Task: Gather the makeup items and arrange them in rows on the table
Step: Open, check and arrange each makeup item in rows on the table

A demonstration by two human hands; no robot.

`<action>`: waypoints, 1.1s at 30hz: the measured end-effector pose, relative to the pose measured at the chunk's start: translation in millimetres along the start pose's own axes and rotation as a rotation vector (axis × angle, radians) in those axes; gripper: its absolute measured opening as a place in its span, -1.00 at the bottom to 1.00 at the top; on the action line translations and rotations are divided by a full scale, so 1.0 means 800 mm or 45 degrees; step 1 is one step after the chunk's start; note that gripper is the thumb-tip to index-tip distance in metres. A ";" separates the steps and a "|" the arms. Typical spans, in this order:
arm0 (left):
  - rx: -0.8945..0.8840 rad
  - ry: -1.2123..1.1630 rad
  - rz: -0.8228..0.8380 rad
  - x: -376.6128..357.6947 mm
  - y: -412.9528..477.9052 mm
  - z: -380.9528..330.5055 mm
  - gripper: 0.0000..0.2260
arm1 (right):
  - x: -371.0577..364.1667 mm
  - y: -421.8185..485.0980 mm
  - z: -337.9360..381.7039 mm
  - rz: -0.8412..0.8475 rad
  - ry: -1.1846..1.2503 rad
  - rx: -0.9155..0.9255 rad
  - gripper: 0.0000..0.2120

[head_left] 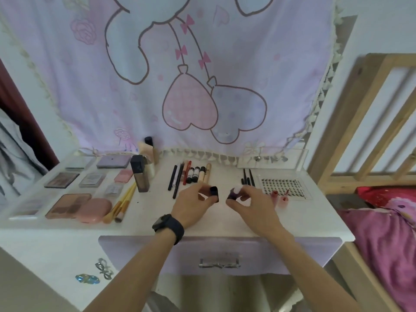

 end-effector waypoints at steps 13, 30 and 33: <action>-0.197 0.306 0.147 -0.136 0.001 -0.138 -0.77 | 0.149 -0.055 -0.125 -0.180 -0.034 -0.289 -0.79; -0.238 0.764 0.103 -0.158 0.005 -0.132 -0.72 | 0.138 -0.058 -0.144 -0.241 -0.078 -0.198 -0.75; -0.237 0.748 0.118 -0.158 0.005 -0.131 -0.72 | 0.137 -0.059 -0.142 -0.250 -0.116 -0.196 -0.74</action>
Point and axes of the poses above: each hand's wrist, its own y-axis towards the middle knuckle, its own x-axis out of the back of the hand, z = x × y, the point moved 8 cm from there along y, towards the middle knuckle, and after that the axes turned 8 degrees about y, right-handed, at the moved point
